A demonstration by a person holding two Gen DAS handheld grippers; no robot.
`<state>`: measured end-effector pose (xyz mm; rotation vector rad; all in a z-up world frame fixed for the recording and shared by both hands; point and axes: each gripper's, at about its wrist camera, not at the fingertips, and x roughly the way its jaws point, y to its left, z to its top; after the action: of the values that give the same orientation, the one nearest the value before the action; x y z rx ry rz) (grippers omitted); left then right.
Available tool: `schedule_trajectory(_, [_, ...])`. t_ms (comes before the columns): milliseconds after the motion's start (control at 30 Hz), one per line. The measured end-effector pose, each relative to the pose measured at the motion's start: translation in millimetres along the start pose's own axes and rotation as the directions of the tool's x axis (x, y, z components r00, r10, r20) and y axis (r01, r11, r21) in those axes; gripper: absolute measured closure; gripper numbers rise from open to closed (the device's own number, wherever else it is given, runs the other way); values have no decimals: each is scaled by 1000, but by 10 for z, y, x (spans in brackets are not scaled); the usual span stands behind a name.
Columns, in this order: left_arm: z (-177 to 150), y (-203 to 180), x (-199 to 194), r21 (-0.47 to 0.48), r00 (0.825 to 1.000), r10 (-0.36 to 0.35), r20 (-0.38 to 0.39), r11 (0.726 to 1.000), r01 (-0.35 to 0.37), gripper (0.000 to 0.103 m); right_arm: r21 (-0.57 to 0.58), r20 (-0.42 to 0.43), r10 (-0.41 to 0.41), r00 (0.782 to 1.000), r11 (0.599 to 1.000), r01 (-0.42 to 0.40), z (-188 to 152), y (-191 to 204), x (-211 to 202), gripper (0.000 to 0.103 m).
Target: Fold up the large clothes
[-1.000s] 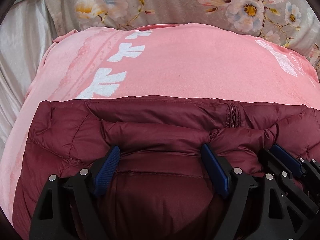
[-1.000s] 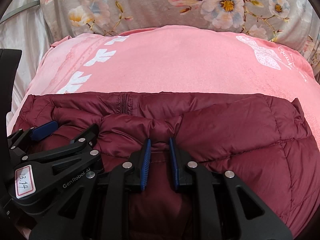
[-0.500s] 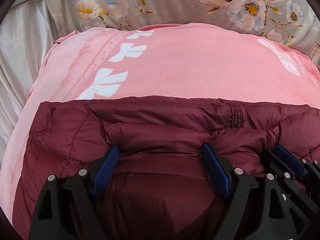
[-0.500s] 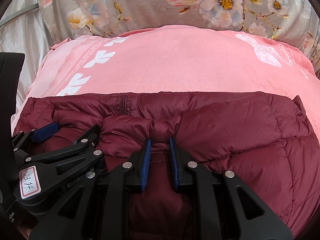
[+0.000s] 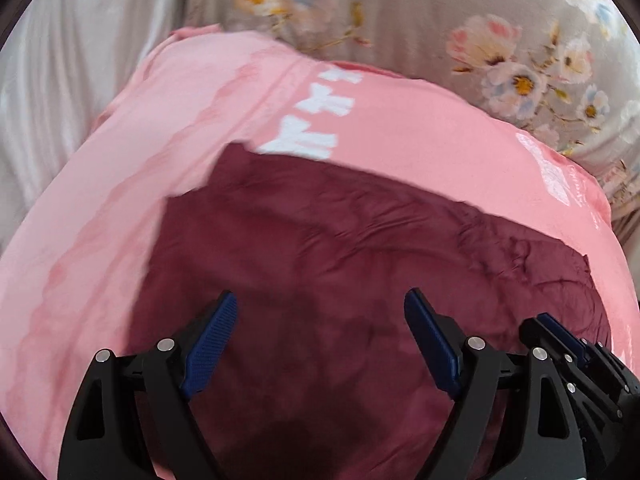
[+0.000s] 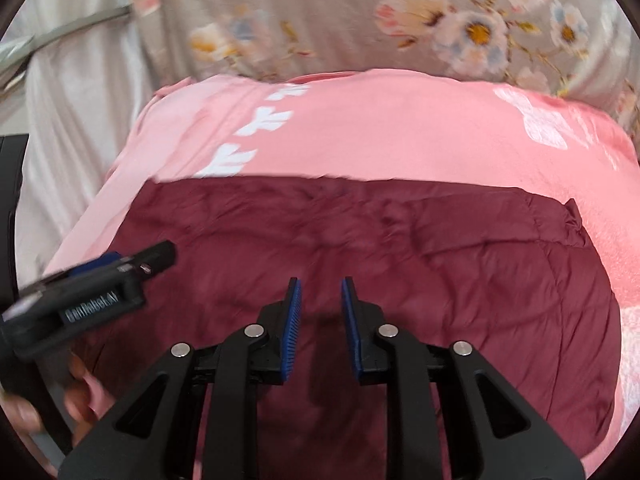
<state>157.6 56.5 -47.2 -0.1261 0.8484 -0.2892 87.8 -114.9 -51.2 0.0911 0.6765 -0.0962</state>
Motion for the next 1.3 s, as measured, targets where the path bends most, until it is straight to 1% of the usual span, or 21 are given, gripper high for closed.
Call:
schedule_trajectory(100, [-190,422,-178,-112,999,-48,-16,993,46,20,14,-45,14,999,1000,-13,-184,75,122,82])
schedule_trajectory(167, [-290,619,-280,-176,998,-64,-17,983,60,20,10,-35,4,999,1000,-4,-287,102,177,82])
schedule_trajectory(300, [-429,943,-520,-281,999,-33,13,959,35,20,8,-35,-4,999,1000,4,-308,133,154,82])
schedule_trajectory(400, [-473,1064,-606,-294,1000,1,21,956,5,20,52,-36,35,999,998,-33,-319,76,8,82])
schedule_trajectory(467, [-502,1097,-526,-289,1000,-1,-22,957,-6,20,66,-34,45,998,997,-42,-388,42,-115,82])
schedule_trajectory(533, [-591,1137,-405,-320,997,-22,-72,947,-2,20,62,-32,43,999,997,-41,-468,23,-218,82])
schedule_trajectory(600, [-677,1156,-280,-362,990,-82,-116,931,35,20,57,-36,43,998,998,-41,-536,19,-284,82])
schedule_trajectory(633, [-685,1140,-245,-367,989,-83,-123,930,32,20,57,-40,44,998,998,-41,-565,17,-294,82])
schedule_trajectory(700, [-664,1046,-236,-335,992,-59,-112,942,18,20,57,-45,46,998,997,-43,-609,12,-271,82])
schedule_trajectory(733, [-645,1000,-215,-328,990,-86,-111,943,45,20,60,-48,45,998,997,-42,-623,9,-242,82])
schedule_trajectory(800, [-623,916,-155,-343,979,-168,-117,932,119,20,67,-53,45,998,997,-42,-644,9,-180,81])
schedule_trajectory(833, [-612,874,-138,-341,977,-180,-114,931,132,24,67,-53,45,998,997,-42,-652,6,-161,81])
schedule_trajectory(867, [-596,823,-133,-328,977,-181,-111,935,136,39,66,-57,45,997,997,-41,-650,6,-141,81])
schedule_trajectory(900, [-569,757,-134,-304,976,-181,-117,942,139,45,66,-59,47,997,997,-43,-644,1,-153,81])
schedule_trajectory(933, [-533,732,-134,-294,976,-187,-115,944,146,56,71,-61,51,997,996,-47,-634,-2,-187,81])
schedule_trajectory(1000, [-498,697,-230,-269,982,-166,-93,953,136,70,96,-59,69,996,993,-63,-618,-32,-315,81])
schedule_trajectory(1033, [-475,688,-284,-255,983,-162,-81,957,137,81,105,-56,79,995,992,-73,-614,-48,-380,81])
schedule_trajectory(1067, [-455,686,-347,-245,986,-153,-68,961,133,87,106,-56,86,995,991,-80,-615,-58,-449,81])
schedule_trajectory(1133, [-390,669,-487,-229,985,-171,-33,960,159,90,90,-68,79,995,993,-73,-646,-42,-482,81])
schedule_trajectory(1167, [-373,638,-560,-219,985,-172,-19,962,164,91,77,-85,80,993,994,-74,-675,-20,-461,86])
schedule_trajectory(1300, [-262,346,-858,-111,986,-162,32,980,164,93,49,-103,71,992,997,-67,-788,61,-297,88])
